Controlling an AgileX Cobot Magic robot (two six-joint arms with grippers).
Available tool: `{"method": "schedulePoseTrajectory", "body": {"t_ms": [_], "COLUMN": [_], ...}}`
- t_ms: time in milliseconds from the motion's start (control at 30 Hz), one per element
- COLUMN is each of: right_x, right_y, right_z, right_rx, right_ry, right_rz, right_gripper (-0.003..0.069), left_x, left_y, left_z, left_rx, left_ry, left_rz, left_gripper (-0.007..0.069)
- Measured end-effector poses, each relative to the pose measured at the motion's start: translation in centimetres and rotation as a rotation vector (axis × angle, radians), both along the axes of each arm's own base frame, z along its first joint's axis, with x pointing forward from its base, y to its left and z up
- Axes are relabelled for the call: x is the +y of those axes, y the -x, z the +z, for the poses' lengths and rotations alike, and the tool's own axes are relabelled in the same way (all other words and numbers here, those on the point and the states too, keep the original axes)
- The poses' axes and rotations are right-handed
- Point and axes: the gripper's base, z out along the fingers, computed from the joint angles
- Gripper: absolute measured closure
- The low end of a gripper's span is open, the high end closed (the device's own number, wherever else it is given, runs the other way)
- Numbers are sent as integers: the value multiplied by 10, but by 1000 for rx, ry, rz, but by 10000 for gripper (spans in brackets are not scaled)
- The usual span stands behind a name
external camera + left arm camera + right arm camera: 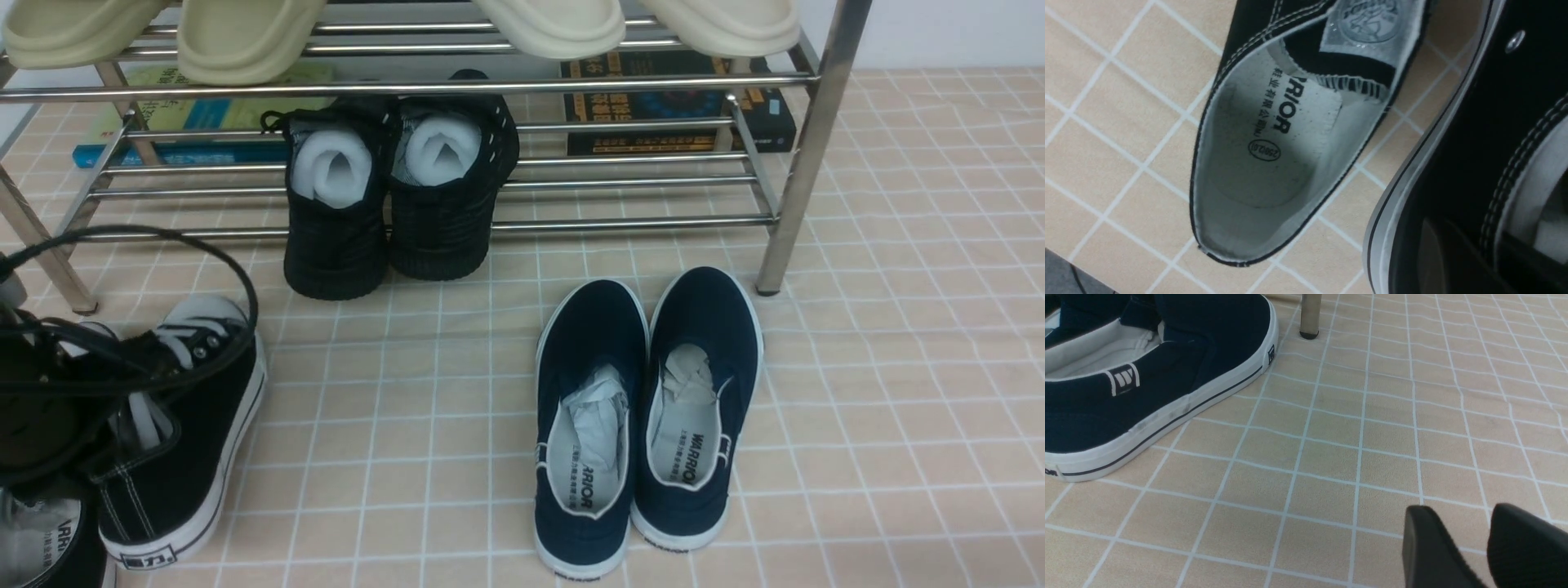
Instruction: Take the shoes off the shelf from the light coffee tablecloth by hand.
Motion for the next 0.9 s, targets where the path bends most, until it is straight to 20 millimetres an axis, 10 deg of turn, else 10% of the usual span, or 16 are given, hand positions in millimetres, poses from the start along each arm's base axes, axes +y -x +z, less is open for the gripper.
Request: {"method": "schedulePoseTrajectory", "body": {"t_ms": [633, 900], "right_x": [0, 0], "right_y": [0, 0], "right_z": [0, 0], "right_rx": [0, 0], "right_ry": [0, 0], "right_rz": [0, 0], "right_gripper": [419, 419], "left_x": [0, 2], "left_y": [-1, 27], "left_z": [-4, 50], "left_rx": [35, -82], "left_ry": [-26, -94], "left_rz": [-87, -272], "left_gripper": [365, 386]}}
